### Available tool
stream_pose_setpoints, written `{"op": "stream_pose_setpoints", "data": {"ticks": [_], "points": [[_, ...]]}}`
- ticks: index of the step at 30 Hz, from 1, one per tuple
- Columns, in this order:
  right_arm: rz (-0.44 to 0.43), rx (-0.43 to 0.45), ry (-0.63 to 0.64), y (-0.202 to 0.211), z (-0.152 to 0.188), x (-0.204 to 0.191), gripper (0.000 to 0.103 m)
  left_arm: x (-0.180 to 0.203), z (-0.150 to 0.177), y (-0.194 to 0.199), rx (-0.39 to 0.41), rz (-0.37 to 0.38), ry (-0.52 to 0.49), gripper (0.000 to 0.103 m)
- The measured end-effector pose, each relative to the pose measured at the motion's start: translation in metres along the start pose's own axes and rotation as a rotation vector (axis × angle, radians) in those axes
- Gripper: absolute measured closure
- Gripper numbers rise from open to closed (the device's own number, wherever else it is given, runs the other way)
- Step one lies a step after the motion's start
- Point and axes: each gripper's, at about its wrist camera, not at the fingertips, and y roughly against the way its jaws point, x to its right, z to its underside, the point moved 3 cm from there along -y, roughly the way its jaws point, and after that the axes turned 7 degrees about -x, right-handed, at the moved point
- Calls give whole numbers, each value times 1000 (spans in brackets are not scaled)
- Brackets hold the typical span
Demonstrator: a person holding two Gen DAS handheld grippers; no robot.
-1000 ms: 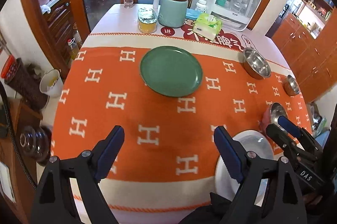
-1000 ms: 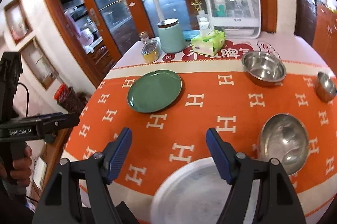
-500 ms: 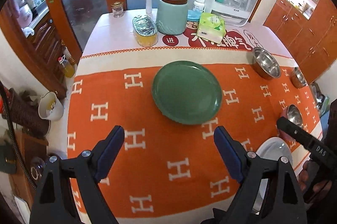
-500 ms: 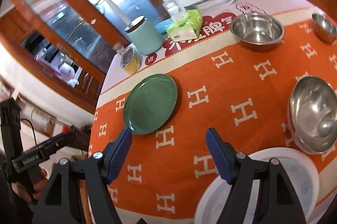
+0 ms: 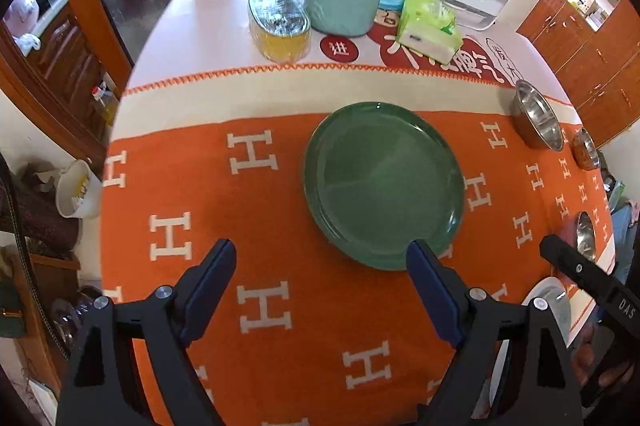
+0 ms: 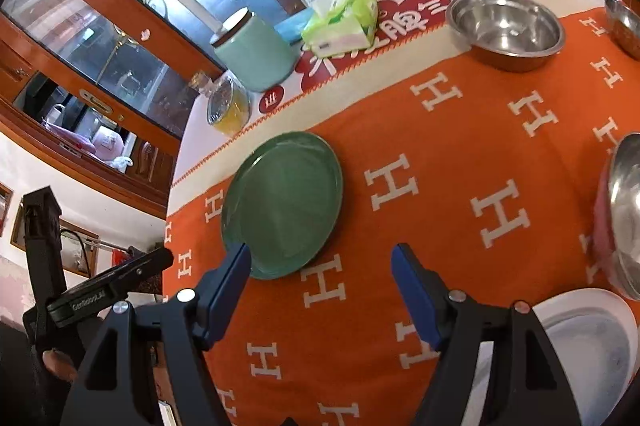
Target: Organize plates and bowls
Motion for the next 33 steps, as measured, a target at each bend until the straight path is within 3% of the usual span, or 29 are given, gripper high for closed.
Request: {"op": "stream_pose_setpoints", "data": {"ticks": [12, 19, 24, 33], "points": [[-23, -82, -21, -53, -7, 1, 31, -7, -7, -66, -78, 90, 53, 17], [-34, -105, 12, -72, -10, -3, 54, -8, -13, -85, -65, 156, 82, 17], [-36, -104, 37, -82, -14, -3, 68, -8, -18, -97, -76, 175, 97, 26], [-32, -95, 32, -95, -19, 4, 79, -3, -24, -101, -42, 165, 75, 39]]}}
